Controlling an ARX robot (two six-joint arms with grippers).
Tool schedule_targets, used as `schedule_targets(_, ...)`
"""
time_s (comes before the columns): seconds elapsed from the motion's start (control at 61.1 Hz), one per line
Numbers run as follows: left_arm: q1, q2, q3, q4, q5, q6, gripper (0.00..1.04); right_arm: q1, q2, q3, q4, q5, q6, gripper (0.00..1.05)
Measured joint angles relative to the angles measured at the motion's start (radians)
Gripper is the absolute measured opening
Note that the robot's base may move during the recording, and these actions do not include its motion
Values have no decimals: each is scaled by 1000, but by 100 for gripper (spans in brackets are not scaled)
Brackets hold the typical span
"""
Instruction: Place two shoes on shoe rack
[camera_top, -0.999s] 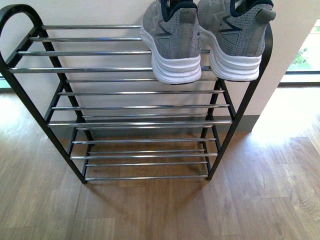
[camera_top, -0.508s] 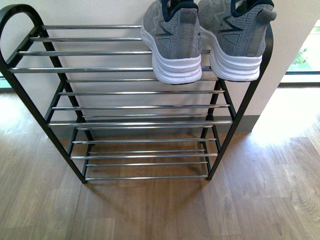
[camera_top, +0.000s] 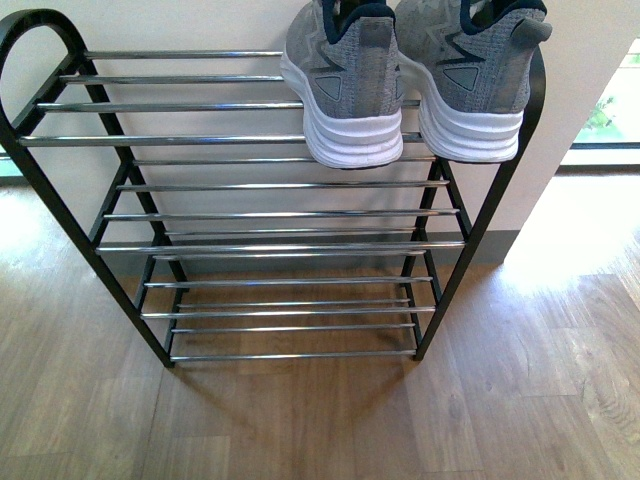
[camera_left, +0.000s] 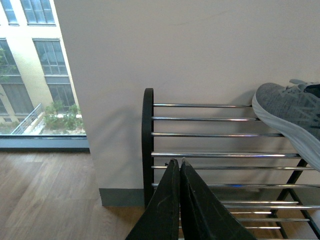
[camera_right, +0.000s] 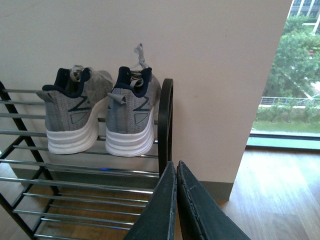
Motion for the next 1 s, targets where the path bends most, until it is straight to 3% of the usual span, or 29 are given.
schedule_targets(0.459,12,-185,-49,-113,10,0,1,3,-168,-56,-85,0,-1,2)
schedule_targets(0.753,12,-311,-49,-240,10,0,1,3,-287,-56,-203,1,0,2)
schedule_targets(0.868,12,-404,-49,-364,10,0,1,3,-429,-56,-371,1,-1,2)
schedule_targets(0.999,13,-483,-49,-427,10,0,1,3,-459,-56,-383,1,-1,2)
